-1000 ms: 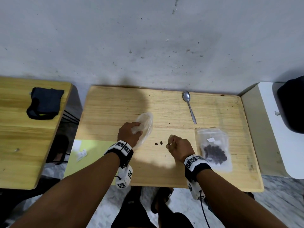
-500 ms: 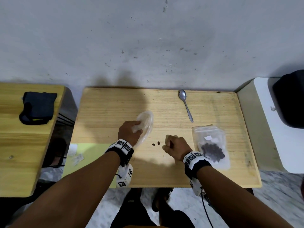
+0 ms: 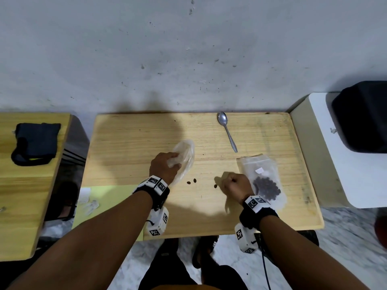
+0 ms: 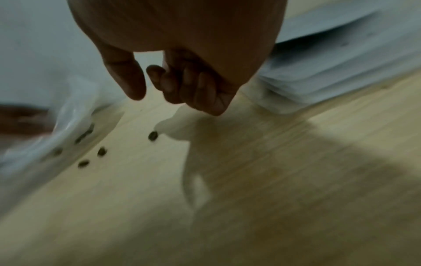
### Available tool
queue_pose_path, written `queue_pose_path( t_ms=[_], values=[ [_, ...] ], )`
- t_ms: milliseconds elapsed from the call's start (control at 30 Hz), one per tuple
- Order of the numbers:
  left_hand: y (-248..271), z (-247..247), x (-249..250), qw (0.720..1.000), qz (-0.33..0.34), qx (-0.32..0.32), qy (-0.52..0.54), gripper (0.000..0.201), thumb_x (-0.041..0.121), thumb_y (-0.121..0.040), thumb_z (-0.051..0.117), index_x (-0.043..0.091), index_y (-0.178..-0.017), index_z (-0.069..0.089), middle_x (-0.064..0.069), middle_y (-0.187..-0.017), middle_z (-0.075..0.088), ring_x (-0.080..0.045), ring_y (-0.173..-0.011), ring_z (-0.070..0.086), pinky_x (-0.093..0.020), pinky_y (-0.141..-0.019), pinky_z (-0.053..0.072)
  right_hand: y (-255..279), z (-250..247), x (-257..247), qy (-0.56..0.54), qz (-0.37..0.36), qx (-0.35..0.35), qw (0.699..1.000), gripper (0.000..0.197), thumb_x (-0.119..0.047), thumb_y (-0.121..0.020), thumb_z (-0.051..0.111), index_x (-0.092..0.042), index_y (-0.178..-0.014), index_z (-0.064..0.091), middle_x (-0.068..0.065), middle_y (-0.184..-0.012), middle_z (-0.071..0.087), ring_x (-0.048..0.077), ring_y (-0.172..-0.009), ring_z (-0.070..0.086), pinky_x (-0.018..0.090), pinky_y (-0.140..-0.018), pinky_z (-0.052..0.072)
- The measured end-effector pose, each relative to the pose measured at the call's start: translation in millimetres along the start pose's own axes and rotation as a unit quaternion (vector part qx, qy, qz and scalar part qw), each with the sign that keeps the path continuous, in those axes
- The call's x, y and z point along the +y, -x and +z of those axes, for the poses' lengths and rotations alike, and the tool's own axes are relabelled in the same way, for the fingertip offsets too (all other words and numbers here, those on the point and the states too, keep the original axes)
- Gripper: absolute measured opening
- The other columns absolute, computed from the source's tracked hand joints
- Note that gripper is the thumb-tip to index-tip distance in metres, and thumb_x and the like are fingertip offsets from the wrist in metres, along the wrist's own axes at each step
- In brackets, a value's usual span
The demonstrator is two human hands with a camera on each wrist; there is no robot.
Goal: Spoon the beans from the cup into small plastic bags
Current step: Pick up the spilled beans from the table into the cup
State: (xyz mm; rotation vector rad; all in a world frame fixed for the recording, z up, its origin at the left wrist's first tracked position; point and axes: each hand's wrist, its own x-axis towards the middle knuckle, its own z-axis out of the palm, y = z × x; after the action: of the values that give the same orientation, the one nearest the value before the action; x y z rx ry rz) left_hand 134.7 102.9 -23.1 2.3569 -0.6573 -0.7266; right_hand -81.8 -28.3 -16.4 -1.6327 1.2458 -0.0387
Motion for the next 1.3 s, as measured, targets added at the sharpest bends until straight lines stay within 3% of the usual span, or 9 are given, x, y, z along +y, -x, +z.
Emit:
queue_pose_path(
  t_ms=[100, 233, 467, 600, 800, 967, 1133, 1233, 1300],
  values=[
    [3.9, 2.6, 3.0, 1.000, 0.000, -0.004, 0.000, 0.037, 0.027, -0.078, 0.074, 0.027, -0.114, 0.067, -0.004, -0.120, 0.062, -0.023, -0.113, 0.058, -0.026, -0.095, 0.042, 1.6, 8.0, 9.9, 0.138, -0.050, 0.014, 0.989, 0.027, -0.030, -0.078, 0.066, -0.017, -0.063, 0.048, -0.010, -0.056, 0.055, 0.000, -0.056, 0.051, 0.016, -0.055, 0.038],
    [9.6, 4.4, 5.2, 1.000, -0.003, -0.006, 0.003, 0.037, 0.027, -0.078, 0.074, 0.027, -0.114, 0.067, -0.003, -0.121, 0.062, -0.022, -0.113, 0.058, -0.025, -0.095, 0.041, 1.5, 12.5, 21.6, 0.173, -0.057, -0.036, 0.983, 0.027, -0.033, -0.076, 0.075, -0.032, -0.096, 0.057, -0.010, -0.071, 0.064, 0.007, -0.068, 0.060, 0.023, -0.071, 0.049],
    [16.2, 4.5, 4.3, 1.000, -0.005, -0.003, 0.003, 0.036, 0.028, -0.079, 0.073, 0.027, -0.115, 0.068, -0.003, -0.121, 0.062, -0.023, -0.114, 0.058, -0.021, -0.092, 0.038, 3.2, 12.0, 20.5, 0.227, -0.111, -0.030, 0.967, 0.015, -0.034, -0.086, 0.067, -0.031, -0.100, 0.063, -0.011, -0.062, 0.063, 0.012, -0.072, 0.063, 0.029, -0.076, 0.054],
    [18.7, 5.4, 0.6, 1.000, -0.022, 0.000, 0.013, 0.037, 0.029, -0.079, 0.074, 0.027, -0.115, 0.067, -0.002, -0.121, 0.062, -0.021, -0.113, 0.058, -0.019, -0.089, 0.038, 1.4, 11.2, 15.3, 0.257, -0.121, -0.035, 0.958, 0.010, -0.030, -0.089, 0.057, -0.029, -0.096, 0.064, -0.007, -0.081, 0.074, 0.014, -0.080, 0.067, 0.029, -0.076, 0.054],
    [22.2, 5.5, -4.6, 0.999, -0.033, 0.008, 0.019, 0.036, 0.029, -0.079, 0.073, 0.027, -0.115, 0.067, -0.002, -0.121, 0.062, -0.022, -0.112, 0.059, -0.020, -0.087, 0.040, -0.8, 16.9, 17.1, 0.293, -0.127, -0.092, 0.943, 0.008, -0.028, -0.090, 0.050, -0.023, -0.096, 0.052, -0.001, -0.089, 0.070, 0.024, -0.081, 0.065, 0.033, -0.074, 0.052],
    [21.5, 3.7, -8.5, 0.999, -0.033, 0.011, 0.007, 0.037, 0.029, -0.079, 0.073, 0.027, -0.115, 0.067, -0.002, -0.121, 0.062, -0.022, -0.112, 0.059, -0.022, -0.090, 0.041, 3.8, 16.6, 7.4, 0.134, -0.079, -0.062, 0.986, 0.020, -0.029, -0.092, 0.050, -0.013, -0.083, 0.056, -0.005, -0.071, 0.067, 0.014, -0.068, 0.062, 0.029, -0.067, 0.048],
    [18.1, 0.9, -10.4, 0.999, -0.035, 0.021, 0.011, 0.037, 0.029, -0.078, 0.074, 0.028, -0.114, 0.068, -0.001, -0.120, 0.062, -0.022, -0.111, 0.059, -0.024, -0.093, 0.044, 4.4, 13.9, -6.7, -0.126, 0.043, -0.077, 0.988, 0.025, 0.001, -0.080, 0.041, -0.010, -0.060, 0.053, 0.009, -0.051, 0.053, 0.017, -0.040, 0.033, 0.022, -0.044, 0.024],
    [15.5, -1.9, -12.6, 0.999, -0.029, 0.019, 0.000, 0.037, 0.030, -0.079, 0.073, 0.028, -0.115, 0.067, -0.002, -0.119, 0.062, -0.022, -0.111, 0.059, -0.021, -0.090, 0.040, 3.1, 20.4, -19.1, -0.133, 0.025, -0.085, 0.987, 0.034, 0.014, -0.071, 0.037, -0.009, -0.049, 0.050, 0.000, -0.043, 0.048, 0.013, -0.038, 0.036, 0.018, -0.041, 0.025],
    [13.3, -4.7, -15.1, 0.999, -0.029, 0.020, -0.005, 0.037, 0.031, -0.079, 0.073, 0.029, -0.115, 0.067, -0.001, -0.119, 0.062, -0.021, -0.111, 0.059, -0.019, -0.088, 0.038, 0.1, 28.1, -24.5, -0.061, -0.003, -0.086, 0.994, 0.031, 0.009, -0.071, 0.046, -0.013, -0.049, 0.051, -0.006, -0.049, 0.053, 0.011, -0.048, 0.047, 0.021, -0.050, 0.036]
  ],
)
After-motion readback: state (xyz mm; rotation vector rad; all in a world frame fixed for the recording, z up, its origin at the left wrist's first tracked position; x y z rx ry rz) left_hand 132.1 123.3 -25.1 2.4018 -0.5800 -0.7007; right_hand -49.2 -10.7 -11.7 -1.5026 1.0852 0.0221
